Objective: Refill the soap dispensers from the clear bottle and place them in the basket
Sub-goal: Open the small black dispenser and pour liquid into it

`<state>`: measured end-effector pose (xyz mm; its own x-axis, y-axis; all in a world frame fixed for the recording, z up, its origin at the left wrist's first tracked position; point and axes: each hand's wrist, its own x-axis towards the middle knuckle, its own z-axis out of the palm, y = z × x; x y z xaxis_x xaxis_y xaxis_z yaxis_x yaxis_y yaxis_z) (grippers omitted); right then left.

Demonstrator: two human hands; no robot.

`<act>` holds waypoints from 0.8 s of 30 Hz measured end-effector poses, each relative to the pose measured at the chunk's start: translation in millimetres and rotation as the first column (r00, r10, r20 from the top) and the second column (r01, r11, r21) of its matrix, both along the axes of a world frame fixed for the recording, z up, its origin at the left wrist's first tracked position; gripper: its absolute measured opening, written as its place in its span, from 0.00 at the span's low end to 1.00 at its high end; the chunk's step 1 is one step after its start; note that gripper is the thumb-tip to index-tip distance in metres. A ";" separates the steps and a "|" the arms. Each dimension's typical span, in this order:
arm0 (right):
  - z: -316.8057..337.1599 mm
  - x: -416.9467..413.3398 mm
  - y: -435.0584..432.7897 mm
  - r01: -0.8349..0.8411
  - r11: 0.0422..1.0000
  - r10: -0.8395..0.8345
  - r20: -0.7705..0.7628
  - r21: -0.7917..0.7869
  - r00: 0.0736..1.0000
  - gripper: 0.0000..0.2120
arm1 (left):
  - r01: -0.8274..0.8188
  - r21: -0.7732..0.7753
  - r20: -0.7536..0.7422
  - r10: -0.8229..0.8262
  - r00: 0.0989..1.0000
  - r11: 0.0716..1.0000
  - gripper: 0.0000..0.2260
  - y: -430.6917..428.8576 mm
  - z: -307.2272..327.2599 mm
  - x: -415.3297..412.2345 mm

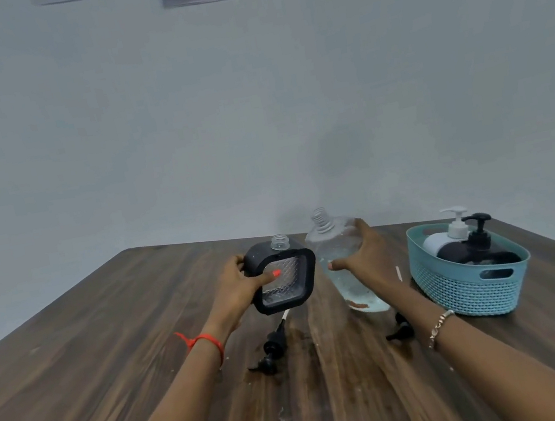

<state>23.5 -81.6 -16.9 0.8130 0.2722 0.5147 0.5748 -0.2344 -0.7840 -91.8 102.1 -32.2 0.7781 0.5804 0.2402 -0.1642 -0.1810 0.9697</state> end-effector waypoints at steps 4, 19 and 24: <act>5.3 0.1 7.8 0.068 0.994 -0.055 0.143 -0.083 0.988 0.33 | -0.070 0.072 0.041 0.067 0.997 0.995 0.22 -4.2 0.1 -2.9; 38.7 -20.4 -6.6 0.357 0.857 -0.120 0.531 -0.371 0.839 0.31 | -0.303 0.290 0.124 0.278 0.953 0.908 0.20 -35.2 11.9 -13.8; 41.2 -21.9 -9.4 0.403 0.833 -0.130 0.575 -0.378 0.808 0.32 | -0.324 0.296 0.125 0.300 0.946 0.899 0.20 -41.6 13.7 -15.3</act>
